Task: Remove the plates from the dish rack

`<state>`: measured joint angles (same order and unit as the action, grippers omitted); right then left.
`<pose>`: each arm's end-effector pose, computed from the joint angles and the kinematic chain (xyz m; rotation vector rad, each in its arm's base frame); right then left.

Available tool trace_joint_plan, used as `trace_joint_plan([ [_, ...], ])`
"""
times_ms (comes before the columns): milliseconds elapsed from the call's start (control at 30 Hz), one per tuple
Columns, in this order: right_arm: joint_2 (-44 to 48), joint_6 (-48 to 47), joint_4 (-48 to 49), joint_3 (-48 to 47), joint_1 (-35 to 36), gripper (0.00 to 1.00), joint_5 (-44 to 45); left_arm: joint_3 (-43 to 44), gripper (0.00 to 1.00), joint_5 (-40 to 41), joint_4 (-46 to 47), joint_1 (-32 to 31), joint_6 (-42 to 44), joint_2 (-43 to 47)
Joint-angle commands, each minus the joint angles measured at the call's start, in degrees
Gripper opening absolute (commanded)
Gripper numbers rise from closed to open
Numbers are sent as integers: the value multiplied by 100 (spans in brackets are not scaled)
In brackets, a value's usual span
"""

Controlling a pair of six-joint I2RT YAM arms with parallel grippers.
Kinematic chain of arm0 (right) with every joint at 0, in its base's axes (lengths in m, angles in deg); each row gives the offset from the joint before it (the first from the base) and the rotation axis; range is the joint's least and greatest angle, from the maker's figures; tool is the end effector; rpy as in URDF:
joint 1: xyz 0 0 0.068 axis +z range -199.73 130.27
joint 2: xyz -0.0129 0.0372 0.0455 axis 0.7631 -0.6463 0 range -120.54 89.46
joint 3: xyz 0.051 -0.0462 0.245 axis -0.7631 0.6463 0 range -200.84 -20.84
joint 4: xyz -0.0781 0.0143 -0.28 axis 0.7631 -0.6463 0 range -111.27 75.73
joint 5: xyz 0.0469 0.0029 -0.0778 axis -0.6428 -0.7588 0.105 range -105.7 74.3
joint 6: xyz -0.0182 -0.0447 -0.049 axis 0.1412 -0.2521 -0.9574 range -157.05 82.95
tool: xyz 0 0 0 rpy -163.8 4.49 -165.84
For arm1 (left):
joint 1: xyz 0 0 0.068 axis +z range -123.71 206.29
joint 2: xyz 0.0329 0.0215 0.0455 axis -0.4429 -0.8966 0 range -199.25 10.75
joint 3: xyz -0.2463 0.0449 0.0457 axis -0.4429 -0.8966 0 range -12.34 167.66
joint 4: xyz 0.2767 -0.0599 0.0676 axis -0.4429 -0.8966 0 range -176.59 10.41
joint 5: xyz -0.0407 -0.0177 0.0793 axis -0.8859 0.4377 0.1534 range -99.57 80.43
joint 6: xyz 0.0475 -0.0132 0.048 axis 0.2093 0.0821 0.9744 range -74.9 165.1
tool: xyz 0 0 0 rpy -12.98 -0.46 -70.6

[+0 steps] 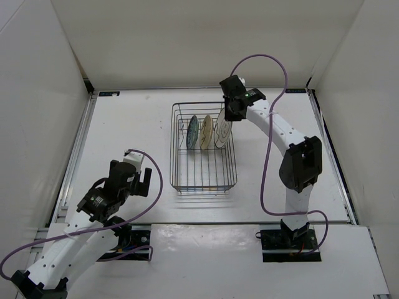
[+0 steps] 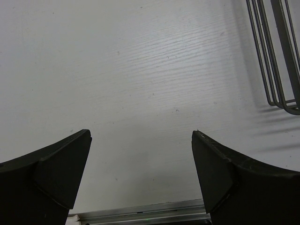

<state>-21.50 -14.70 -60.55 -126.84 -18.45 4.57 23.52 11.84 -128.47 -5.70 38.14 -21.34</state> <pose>0.4092 0.2262 0.2799 -0.0363 2.3910 -0.0021 0.1574 -0.0745 0.2325 0.3210 2.2704 0.0926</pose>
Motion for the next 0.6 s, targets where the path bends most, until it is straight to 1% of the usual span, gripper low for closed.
trace_joint_plan([
  [0, 276, 235, 234, -308, 79, 4, 230, 44, 99, -49, 54, 17, -25, 19],
  [267, 584, -90, 233, -519, 176, 3, 785, 44, 99, -67, 45, 8, -33, 2],
  [567, 1207, -670, 410, -431, 255, 3, 1347, 53, 99, -58, 45, 17, -16, 62],
])
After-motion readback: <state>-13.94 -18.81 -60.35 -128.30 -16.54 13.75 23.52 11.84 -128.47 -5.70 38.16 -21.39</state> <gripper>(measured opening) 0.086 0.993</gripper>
